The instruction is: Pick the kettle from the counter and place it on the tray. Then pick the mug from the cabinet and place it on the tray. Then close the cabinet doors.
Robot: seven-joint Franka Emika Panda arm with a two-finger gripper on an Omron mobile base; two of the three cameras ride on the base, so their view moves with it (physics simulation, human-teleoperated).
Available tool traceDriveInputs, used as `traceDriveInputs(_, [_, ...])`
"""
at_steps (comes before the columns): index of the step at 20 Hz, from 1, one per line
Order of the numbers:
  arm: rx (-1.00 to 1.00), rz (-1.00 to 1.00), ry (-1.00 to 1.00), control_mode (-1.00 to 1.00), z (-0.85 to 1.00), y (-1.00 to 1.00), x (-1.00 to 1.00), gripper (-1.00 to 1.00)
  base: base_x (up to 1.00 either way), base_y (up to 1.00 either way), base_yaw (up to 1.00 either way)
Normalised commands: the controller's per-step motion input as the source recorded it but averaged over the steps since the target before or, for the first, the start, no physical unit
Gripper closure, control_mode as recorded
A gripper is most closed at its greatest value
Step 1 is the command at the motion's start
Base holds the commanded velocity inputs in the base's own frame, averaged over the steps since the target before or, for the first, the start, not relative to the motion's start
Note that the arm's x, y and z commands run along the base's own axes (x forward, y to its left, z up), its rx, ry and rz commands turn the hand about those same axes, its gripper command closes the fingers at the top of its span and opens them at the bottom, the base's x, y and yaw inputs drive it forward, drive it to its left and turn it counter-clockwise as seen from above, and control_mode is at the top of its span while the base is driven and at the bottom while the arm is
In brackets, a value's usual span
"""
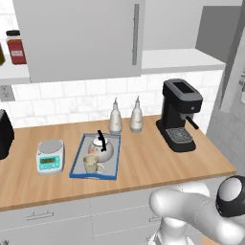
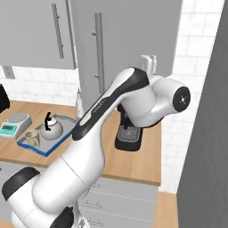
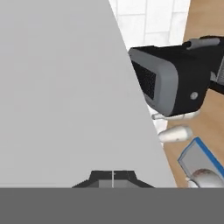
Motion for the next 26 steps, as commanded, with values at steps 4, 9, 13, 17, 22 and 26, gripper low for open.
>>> traceDriveInputs(4, [0.00, 0.00, 0.00, -1.00, -0.03, 0.52, 0.89, 1.00, 0.00, 0.00, 0.00])
traceDriveInputs(9, [0.00, 0.00, 0.00, -1.00, -0.04, 0.53, 0.92, 1.00, 0.00, 0.00, 0.00])
traceDriveInputs(13, [0.00, 0.00, 0.00, -1.00, 0.00, 0.56, 0.89, 1.00, 0.00, 0.00, 0.00])
traceDriveInputs(17, [0.00, -0.01, 0.00, -1.00, 0.00, 0.64, 0.77, 1.00, 0.00, 0.00, 0.00])
traceDriveInputs(22, [0.00, -0.08, -0.08, -1.00, 0.00, 0.71, 0.66, 1.00, 0.00, 0.00, 0.00])
traceDriveInputs(26, [0.00, -0.06, -0.15, -1.00, 0.12, 0.65, 0.67, 1.00, 0.00, 0.00, 0.00])
